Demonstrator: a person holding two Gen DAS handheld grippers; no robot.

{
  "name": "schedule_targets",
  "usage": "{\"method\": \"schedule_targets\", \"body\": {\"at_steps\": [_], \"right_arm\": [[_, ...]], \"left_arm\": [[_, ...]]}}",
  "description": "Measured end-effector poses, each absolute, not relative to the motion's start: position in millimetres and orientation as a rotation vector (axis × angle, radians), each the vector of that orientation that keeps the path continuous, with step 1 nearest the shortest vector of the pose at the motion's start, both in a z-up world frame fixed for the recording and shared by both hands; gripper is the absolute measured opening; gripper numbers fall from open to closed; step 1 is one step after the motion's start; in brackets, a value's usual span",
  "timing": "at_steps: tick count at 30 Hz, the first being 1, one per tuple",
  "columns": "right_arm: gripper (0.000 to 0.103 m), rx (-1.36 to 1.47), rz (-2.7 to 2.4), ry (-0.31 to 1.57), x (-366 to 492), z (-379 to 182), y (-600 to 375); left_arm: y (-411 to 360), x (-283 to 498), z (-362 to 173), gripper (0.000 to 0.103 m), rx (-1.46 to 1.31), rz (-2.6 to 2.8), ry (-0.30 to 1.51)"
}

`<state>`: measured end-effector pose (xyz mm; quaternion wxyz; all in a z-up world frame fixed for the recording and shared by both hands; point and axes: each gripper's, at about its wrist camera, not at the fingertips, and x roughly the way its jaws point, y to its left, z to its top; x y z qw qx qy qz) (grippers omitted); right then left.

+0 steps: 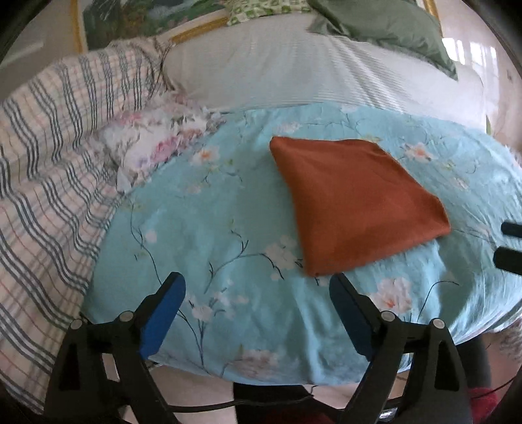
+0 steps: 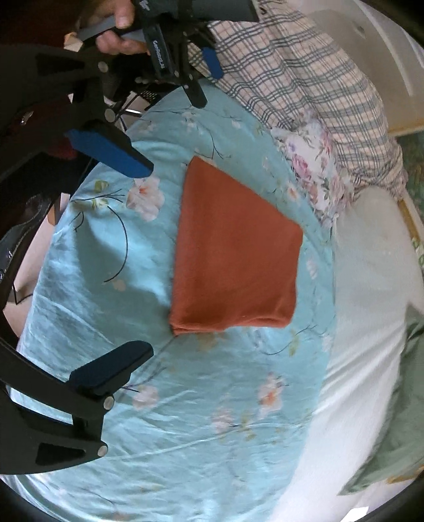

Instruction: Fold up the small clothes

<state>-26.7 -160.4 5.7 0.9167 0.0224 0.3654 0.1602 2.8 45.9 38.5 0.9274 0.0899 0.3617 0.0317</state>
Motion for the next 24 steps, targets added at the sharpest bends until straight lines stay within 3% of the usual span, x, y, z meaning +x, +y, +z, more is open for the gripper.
{"method": "schedule_targets", "body": {"at_steps": [11, 24], "right_arm": [[0.102, 0.017, 0.335, 0.837, -6, -30, -147], [0.102, 0.043, 0.331, 0.873, 36, -34, -147]], "left_arm": [[38, 21, -4, 0.093, 0.273, 0.176, 0.842], [39, 46, 2, 0.093, 0.224, 0.131, 0.862]]}}
